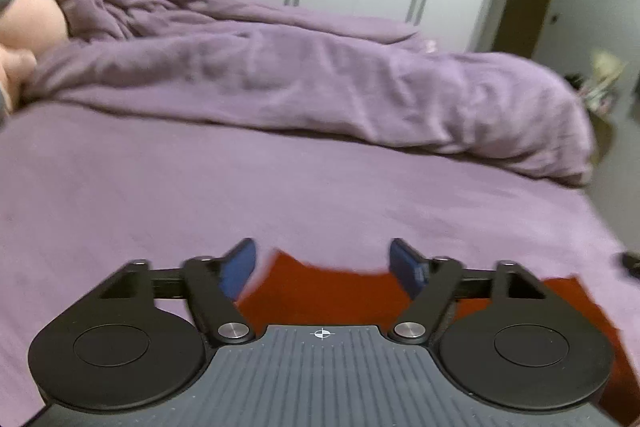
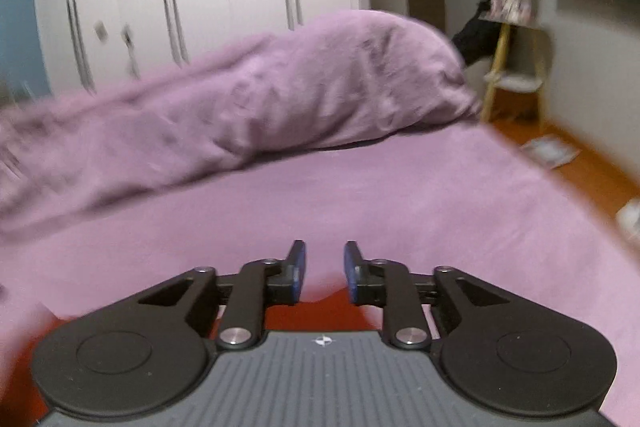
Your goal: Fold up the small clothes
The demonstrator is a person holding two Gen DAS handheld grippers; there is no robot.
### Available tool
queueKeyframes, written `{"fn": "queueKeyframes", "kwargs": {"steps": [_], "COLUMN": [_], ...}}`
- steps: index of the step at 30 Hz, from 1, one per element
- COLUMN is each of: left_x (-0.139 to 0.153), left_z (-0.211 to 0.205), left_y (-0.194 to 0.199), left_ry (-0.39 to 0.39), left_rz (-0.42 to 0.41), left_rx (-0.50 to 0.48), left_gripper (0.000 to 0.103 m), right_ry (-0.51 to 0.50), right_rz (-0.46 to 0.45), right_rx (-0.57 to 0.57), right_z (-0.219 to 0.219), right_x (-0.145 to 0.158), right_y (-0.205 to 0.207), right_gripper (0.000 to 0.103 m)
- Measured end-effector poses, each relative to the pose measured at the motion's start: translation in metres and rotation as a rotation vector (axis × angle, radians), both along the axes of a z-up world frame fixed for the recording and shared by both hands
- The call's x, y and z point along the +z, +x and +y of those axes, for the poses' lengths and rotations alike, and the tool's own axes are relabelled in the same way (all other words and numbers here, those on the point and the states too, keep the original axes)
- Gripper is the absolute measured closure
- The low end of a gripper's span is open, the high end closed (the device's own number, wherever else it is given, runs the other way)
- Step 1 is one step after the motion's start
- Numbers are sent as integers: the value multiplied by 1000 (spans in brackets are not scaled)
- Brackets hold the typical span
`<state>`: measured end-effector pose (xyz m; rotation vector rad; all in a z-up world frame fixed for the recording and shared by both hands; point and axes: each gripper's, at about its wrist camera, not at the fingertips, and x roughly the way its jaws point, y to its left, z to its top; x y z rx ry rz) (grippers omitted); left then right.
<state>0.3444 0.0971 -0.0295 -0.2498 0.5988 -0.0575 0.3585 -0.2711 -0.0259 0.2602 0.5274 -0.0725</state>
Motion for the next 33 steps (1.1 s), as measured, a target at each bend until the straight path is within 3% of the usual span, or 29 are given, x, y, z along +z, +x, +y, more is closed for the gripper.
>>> {"fn": "queueKeyframes", "kwargs": {"steps": [1, 4, 5, 7, 8, 12, 14, 16, 18, 19, 22, 28, 33], "left_x": [-7, -27, -33, -43, -47, -57, -61, -65, -68, -69, -69, -72, -79], "left_z": [-4, -19, -24, -29, -31, -32, -29, -28, -30, -32, -36, -32, -32], "left_y": [-7, -16, -15, -12, -10, -1, 1, 1, 3, 4, 6, 14, 24], "left_ry": [-23, -51, -42, -9, 17, 128, 121, 124, 137, 145, 180, 190, 201], "left_rz": [8, 61, 82, 107, 112, 176, 190, 187, 185, 184, 179, 186, 187], "left_rx": [-8, -19, -21, -13, -11, -10, -9, 7, 20, 22, 21, 21, 35], "left_gripper": [19, 19, 19, 19, 19, 19, 18, 16, 15, 15, 13, 7, 3], "right_ry": [120, 641, 765, 920, 934, 817, 634, 366, 170, 148, 213, -24, -112], "right_rz": [-5, 36, 63, 128, 138, 104, 65, 15, -9, -13, -26, 2, 56], "right_rx": [47, 235, 263, 277, 280, 237, 154, 77, 29, 10, -22, -12, -34], "right_z": [-1, 9, 17, 37, 43, 22, 0, -20, -36, -42, -63, -25, -16], "right_x": [-8, -56, -72, -102, -111, -127, -117, -101, -94, -93, -96, -98, -101], "right_y": [-6, -13, -12, -6, -3, 9, 5, -5, -16, -21, -28, -11, -4], "right_gripper": [73, 65, 64, 64, 64, 66, 68, 66, 64, 64, 61, 49, 43]}}
